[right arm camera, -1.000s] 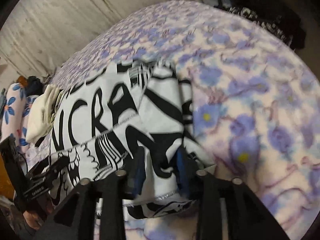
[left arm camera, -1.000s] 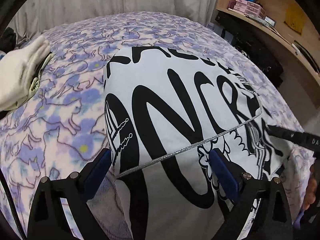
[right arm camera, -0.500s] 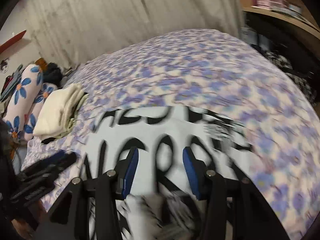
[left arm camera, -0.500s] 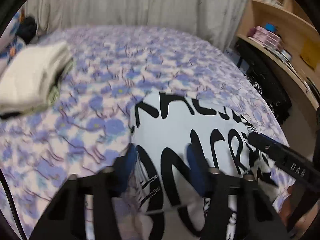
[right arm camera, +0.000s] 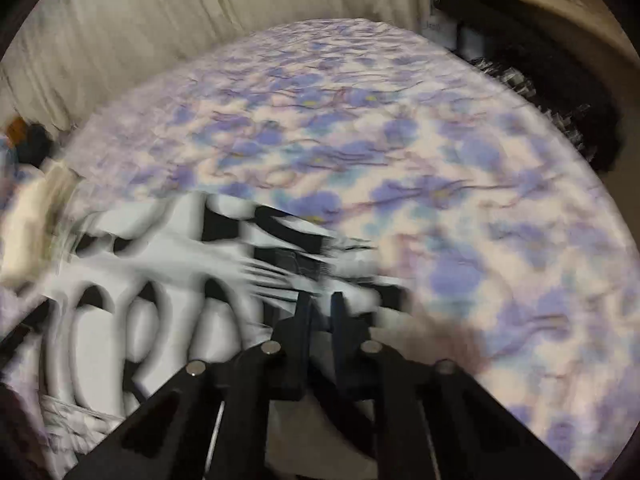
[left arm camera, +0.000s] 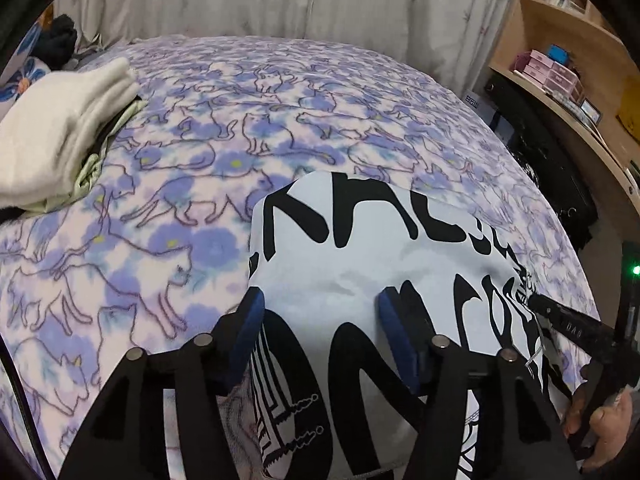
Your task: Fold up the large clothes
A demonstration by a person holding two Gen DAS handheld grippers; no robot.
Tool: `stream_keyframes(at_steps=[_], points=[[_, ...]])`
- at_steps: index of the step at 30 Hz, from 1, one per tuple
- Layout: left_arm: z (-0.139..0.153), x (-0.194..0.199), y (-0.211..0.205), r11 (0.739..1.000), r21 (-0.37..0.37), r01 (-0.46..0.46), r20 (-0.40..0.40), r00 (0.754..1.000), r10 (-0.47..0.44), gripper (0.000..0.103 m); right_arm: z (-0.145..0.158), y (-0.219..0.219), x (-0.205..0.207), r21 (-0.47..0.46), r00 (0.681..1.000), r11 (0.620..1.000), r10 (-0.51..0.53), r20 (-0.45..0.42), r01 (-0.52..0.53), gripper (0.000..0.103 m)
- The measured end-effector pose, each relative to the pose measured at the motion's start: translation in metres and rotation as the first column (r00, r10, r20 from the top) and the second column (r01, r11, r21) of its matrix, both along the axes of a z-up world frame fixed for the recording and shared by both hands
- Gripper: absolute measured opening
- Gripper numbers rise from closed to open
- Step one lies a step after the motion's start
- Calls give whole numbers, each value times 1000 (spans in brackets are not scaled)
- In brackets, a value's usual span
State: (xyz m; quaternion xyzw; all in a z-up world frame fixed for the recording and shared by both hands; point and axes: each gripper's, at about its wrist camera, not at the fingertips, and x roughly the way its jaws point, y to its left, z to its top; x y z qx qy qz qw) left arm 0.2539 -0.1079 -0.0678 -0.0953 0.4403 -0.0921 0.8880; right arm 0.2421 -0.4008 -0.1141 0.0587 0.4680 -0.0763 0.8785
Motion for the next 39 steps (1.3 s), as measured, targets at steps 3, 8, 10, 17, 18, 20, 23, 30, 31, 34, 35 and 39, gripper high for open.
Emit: stream_keyframes(at_steps=[3,8,10,17,18,20,23,30,31,34,35,39], points=[[-1,1,2,1000,-11,-7,-4,1000,7,61,-4,-10,-3,52,1000,999,-7,-14,8,12],[5,-2,2,1000,-1,-27,-21,999,27,61,7,-11,-10,80,999,996,-32,-3,32,12],[10,-5,1,1000,6,-31,-38,999,31,61,14,-9,-14,90,999,995,-32,-2,32,15],[38,-32,4,998,65,-22,-45,999,25,77,50,9,-42,74,999,997,18,35,-20,24],[42,-36,5,998,63,-27,-42,999,29,79,53,11,-46,79,999,997,23,37,-26,24],[53,-47,8,997,67,-36,-35,999,38,86,61,16,-56,87,998,995,36,41,-40,27],[67,-61,11,995,90,-39,-25,999,42,92,71,22,-69,86,997,994,57,49,-61,36],[82,-86,13,992,122,-28,-52,998,35,95,91,43,-98,59,990,989,132,53,-135,56],[81,-89,14,993,116,-17,-58,998,24,95,93,45,-102,55,988,988,144,51,-147,60],[81,-97,17,996,84,13,-81,997,-6,95,99,50,-110,45,983,983,176,50,-178,64],[80,-99,18,997,70,19,-96,995,-12,95,100,50,-112,47,981,981,184,53,-187,64],[69,-101,28,998,-58,20,-178,984,-31,95,105,45,-120,76,976,975,203,74,-209,71]])
